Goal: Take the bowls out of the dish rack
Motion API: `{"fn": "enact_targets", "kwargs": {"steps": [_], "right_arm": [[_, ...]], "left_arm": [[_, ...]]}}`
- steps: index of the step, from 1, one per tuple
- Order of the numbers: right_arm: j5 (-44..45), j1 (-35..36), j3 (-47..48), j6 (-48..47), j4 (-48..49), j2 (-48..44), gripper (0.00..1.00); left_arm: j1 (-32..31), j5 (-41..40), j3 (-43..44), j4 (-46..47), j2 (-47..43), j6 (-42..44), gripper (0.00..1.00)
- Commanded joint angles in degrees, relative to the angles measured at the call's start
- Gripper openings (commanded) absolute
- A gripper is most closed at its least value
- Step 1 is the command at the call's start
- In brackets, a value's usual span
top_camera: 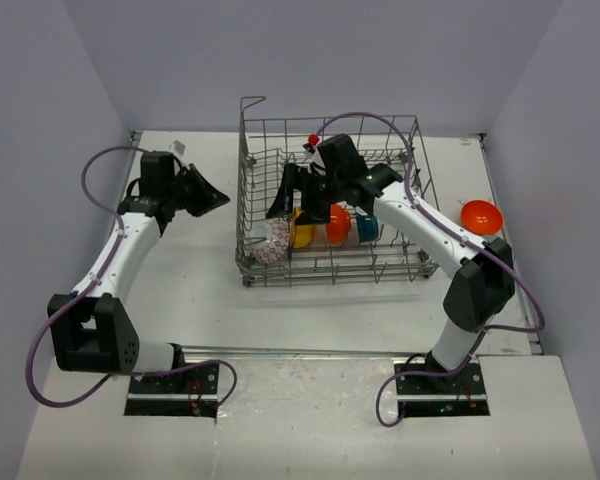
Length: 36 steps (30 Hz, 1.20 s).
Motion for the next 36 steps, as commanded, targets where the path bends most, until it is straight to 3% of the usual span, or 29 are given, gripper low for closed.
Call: {"fn": "enact_targets", "kwargs": {"steps": [1,6,8,11,17,18,19,22,28,36], "right_arm": [[4.71,0.12,4.28,-3.05,-6.42,-2.38,0.86],[10.88,-2.68,9.30,-5.08,-14.32,-3.34,0.86],[11.67,-6.46,9.49,-4.82,-15.65,-3.96,0.83],[12.29,-12.26,8.08,-6.21,-16.80,-6.15,0.75],[13.52,-20.97,6.24,-11.39,-18.99,-8.18,0.35],[13.95,-22.10,5.97,-12.10,-19.61,-8.18,0.29],[14.13,-22.64,5.80,-12.98,-20.05,-7.75,0.15],[14.49,-24.13,4.22,-13.60,-20.93,-7.57,0.01],[16.15,-25.81,0.17,-14.13,-21.02,-7.31,0.00],[16.69,-29.67,-2.55,-14.74,-21.55,-7.30,0.00]], "left_arm": [[-0.20,-6.68,9.22,-4.54,-1.74,2.87,0.01],[-0.29,-10.29,17.85,-5.79,-4.64,-0.19,0.13],[-0.29,-9.34,20.85,-5.27,-4.73,-1.78,0.15],[-1.25,-5.12,22.17,-2.55,-4.04,-5.82,0.26],[-7.74,0.15,20.07,4.82,-2.89,-9.96,0.50],[-8.89,0.60,19.11,7.45,-2.72,-10.92,0.53],[-10.30,0.43,18.75,8.52,-2.10,-11.27,0.55],[-16.45,0.87,18.66,12.13,0.87,-11.19,0.59],[-28.31,-1.33,19.97,12.93,8.60,-11.28,0.51],[-33.34,-2.12,22.96,12.93,16.97,-10.05,0.50]]}}
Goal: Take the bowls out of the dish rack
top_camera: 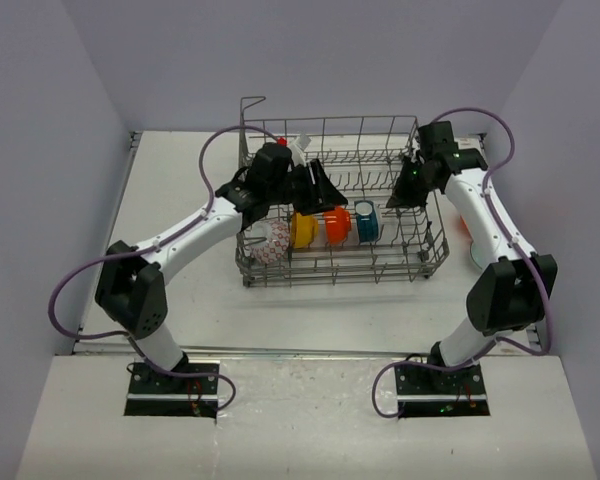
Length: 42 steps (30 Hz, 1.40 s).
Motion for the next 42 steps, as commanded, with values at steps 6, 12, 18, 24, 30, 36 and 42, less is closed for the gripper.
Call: {"fn": "enact_targets", "kwargs": {"steps": [6,12,18,24,30,36,42], "right_arm": [[-0.19,-3.15,-2.37,-1.98,0.12,-0.42,0.00],[-1.33,-3.06,-2.81,-2.16,0.73,1.16,0.00],[-0.37,-3.15,-2.28,-2.16,0.82,2.83,0.00],[-0.28,-3.24,-0.61,-2.07,0.91,5.29,0.00],[-0.20,-3.32,-0.26,-1.81,0.73,7.49,0.00],[0.24,-3.50,0.27,-2.07,0.56,8.90,0.00],[0.77,-4.11,0.62,-2.25,0.21,9.60,0.00]], "left_arm": [[-1.19,-0.48,5.60,2.59,6.37,0.91,0.50],[-1.37,0.39,9.02,2.59,11.20,1.78,0.50],[-1.54,0.66,11.05,2.06,14.72,2.31,0.50],[-1.54,2.15,12.72,1.98,18.51,2.66,0.50],[-1.54,2.68,15.18,1.98,20.62,3.10,0.50],[-1.81,3.21,17.81,1.89,23.34,2.49,0.50],[-2.68,3.74,20.10,2.33,25.80,1.70,0.51]]}}
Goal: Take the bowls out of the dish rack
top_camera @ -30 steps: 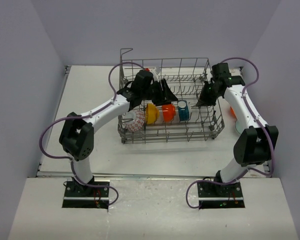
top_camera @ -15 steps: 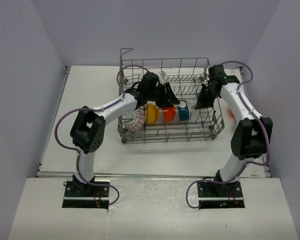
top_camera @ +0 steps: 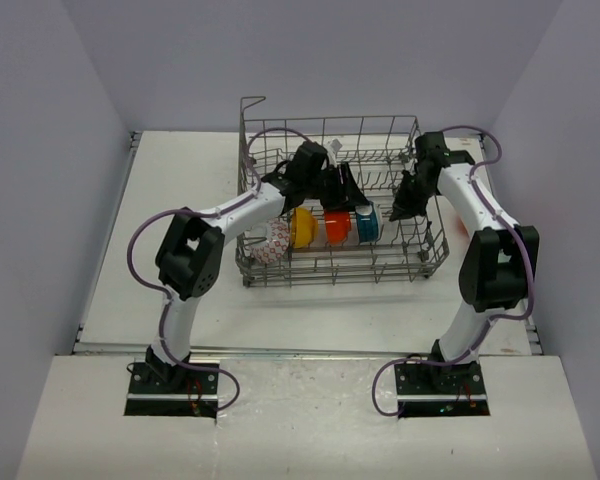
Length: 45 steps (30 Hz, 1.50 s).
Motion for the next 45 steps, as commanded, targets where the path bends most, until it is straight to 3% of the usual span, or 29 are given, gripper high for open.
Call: {"fn": "enact_targets", "kwargs": {"steps": [1,10,14,20,32,35,38,45], "right_arm": [[0.62,-0.81,2.76,-0.72,0.10,0.51,0.00],[-0.09,-1.34,3.38,-1.24,0.01,2.09,0.00],[-0.44,-1.34,3.55,-1.68,-0.08,3.23,0.00],[-1.32,-1.34,5.22,-2.56,-0.52,5.08,0.00],[-2.55,-1.26,4.70,-3.79,0.36,4.91,0.00],[-3.07,-1.26,3.74,-3.88,1.06,4.38,0.00],[-3.87,-1.17,3.38,-3.88,1.07,3.77,0.00],[-5.44,-1.17,4.08,-3.88,0.45,3.41,0.00]], "left_arm": [[-1.11,1.46,3.07,1.76,1.26,-0.12,0.51],[-1.90,1.90,2.90,3.60,2.58,-1.61,0.47],[-2.34,2.87,2.64,5.97,2.76,-2.58,0.31],[-2.43,4.54,1.24,10.19,3.37,-4.86,0.28],[-2.52,7.79,-7.37,27.67,3.99,-10.75,0.25],[-2.43,8.23,-8.96,30.57,4.16,-11.45,0.20],[-2.52,9.37,-10.28,34.78,4.60,-12.15,0.06],[-2.34,14.55,-12.30,49.38,7.14,-15.93,0.00]]}}
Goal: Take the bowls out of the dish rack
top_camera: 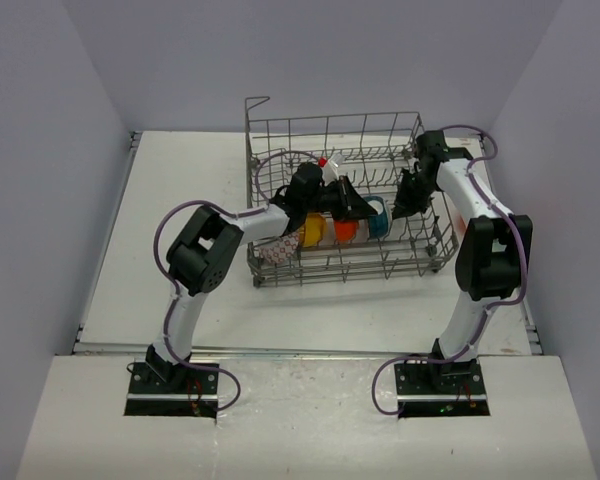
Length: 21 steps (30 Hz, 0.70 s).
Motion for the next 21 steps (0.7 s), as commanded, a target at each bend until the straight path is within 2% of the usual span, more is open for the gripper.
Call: {"fn": "enact_targets", "kwargs": {"steps": [1,4,12,21], "right_arm": [[-3.92,0.34,0.87,-0.36,0.34,-2.14,0.00],[-4.44,0.34,0.87,-0.27,0.51,-2.40,0.00],[-4.45,1.04,0.26,0.08,0.87,-2.84,0.00],[-4.53,1.13,1.75,0.95,0.34,-2.67,0.00]], "left_arm": [[-1.25,5.18,-1.50,19.39,2.21,-2.56,0.00],[-1.07,6.41,-3.00,25.82,3.09,-4.41,0.00],[-0.37,7.30,-4.58,29.88,2.74,-3.98,0.00],[0.42,10.11,2.34,21.02,0.72,1.47,0.00]]}}
